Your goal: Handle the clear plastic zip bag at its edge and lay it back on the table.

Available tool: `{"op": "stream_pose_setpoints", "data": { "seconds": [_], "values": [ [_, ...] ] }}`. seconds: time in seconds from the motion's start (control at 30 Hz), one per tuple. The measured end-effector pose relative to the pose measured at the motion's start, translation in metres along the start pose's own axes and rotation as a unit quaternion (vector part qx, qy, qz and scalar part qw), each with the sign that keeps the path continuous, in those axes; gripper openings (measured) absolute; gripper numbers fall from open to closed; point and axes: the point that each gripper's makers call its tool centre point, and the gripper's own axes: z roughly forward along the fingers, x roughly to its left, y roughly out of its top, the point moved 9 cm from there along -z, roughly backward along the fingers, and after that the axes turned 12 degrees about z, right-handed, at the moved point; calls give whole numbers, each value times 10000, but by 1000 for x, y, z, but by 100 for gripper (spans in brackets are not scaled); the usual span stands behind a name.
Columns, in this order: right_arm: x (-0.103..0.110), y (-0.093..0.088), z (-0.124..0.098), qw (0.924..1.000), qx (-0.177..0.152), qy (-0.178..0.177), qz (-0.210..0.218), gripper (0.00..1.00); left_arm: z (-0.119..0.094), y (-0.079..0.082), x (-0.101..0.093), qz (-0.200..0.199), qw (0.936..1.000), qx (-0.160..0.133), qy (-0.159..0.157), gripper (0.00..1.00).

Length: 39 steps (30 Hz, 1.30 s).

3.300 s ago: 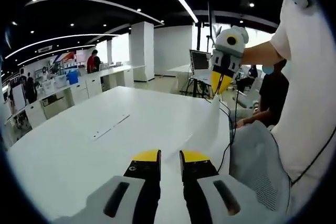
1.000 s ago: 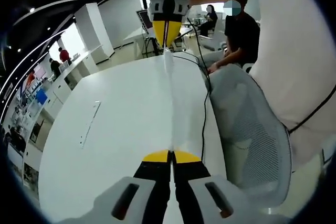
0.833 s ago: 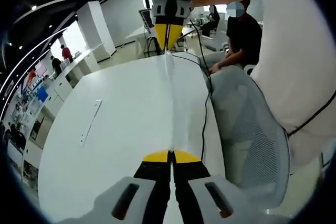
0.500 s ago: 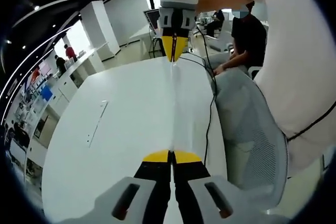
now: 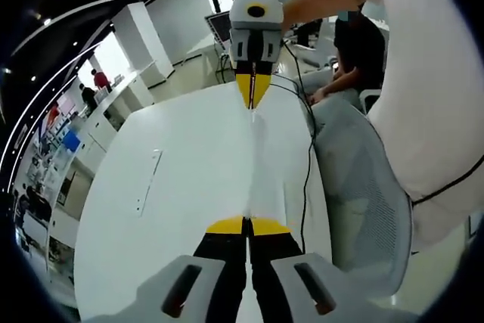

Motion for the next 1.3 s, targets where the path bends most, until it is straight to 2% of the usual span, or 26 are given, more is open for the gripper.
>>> {"op": "stream_pose_setpoints", "data": {
  "seconds": [0.23,0.7,1.0,1.3],
  "values": [
    [-2,-4,0,9999,17,-74,114,0,-1,7,-1,110,9999,29,-24,0],
    [0,1,-1,9998,27,-111,161,11,-2,10,1,124,9999,6,32,0],
    [8,31,7,9998,-157,-107,-85,13,1,16,3,70,9999,11,122,0],
    [14,50,20,9992,-387,14,-141,12,3,27,3,50,9999,-15,133,0]
  ]
}}
